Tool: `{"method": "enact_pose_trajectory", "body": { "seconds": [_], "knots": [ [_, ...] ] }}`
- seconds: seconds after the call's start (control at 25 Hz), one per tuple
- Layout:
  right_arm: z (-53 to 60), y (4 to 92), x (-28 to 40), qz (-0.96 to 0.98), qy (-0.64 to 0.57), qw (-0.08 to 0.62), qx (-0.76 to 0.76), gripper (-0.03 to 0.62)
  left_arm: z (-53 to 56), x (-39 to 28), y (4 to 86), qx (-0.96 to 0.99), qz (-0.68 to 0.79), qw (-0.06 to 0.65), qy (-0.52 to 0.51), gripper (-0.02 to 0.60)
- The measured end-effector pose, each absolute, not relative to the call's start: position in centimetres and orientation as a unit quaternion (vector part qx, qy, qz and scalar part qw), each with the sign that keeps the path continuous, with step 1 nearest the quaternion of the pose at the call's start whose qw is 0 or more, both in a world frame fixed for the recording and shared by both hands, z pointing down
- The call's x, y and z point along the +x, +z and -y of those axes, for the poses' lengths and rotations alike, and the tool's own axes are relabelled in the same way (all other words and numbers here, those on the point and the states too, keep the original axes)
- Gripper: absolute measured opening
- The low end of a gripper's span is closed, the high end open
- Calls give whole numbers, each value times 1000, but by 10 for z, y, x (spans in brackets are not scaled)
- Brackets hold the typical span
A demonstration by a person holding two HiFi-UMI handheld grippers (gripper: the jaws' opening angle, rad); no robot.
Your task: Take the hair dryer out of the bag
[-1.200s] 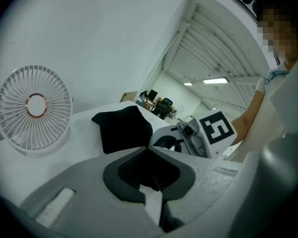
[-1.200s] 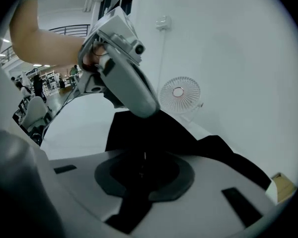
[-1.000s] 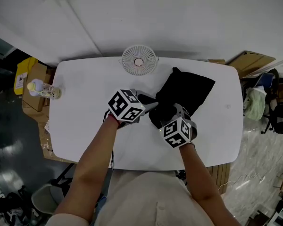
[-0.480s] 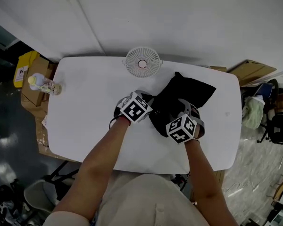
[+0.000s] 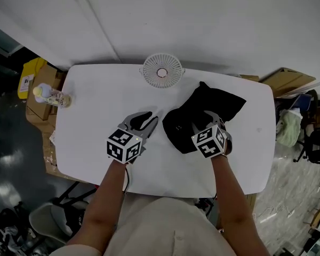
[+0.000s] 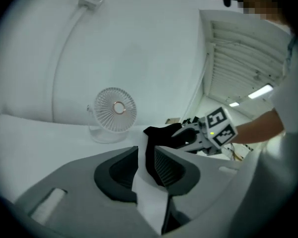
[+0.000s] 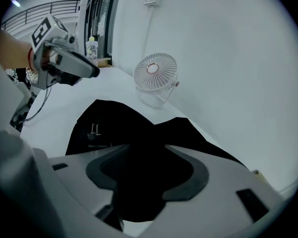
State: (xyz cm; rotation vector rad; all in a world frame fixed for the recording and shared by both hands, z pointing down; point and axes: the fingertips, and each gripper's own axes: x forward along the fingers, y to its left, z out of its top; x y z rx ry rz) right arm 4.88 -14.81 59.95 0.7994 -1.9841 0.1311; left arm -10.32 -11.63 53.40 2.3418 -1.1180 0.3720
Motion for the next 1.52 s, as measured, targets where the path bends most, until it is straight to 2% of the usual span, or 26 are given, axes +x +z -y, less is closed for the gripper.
{"method": "enact_pose_trajectory", "body": {
  "seconds": [0.2,0.32,0.4,0.68,1.2,1.52],
  "knots": [
    [148,599,50,818,71,467,328,219,80,-33,533,899,304,198,246,112],
    [147,600,52,824,94,453,326,221,77,1,564,889,275,175,322,197],
    [148,600,53,828,107,443,327,224,80,12,581,878,267,169,359,218],
    [148,601,52,834,120,430,325,232,88,16,622,846,224,157,458,216],
    [148,602,56,841,156,401,327,240,99,48,653,817,202,133,524,213],
    [155,574,75,856,216,316,347,263,98,51,653,822,192,151,515,187]
  ]
}}
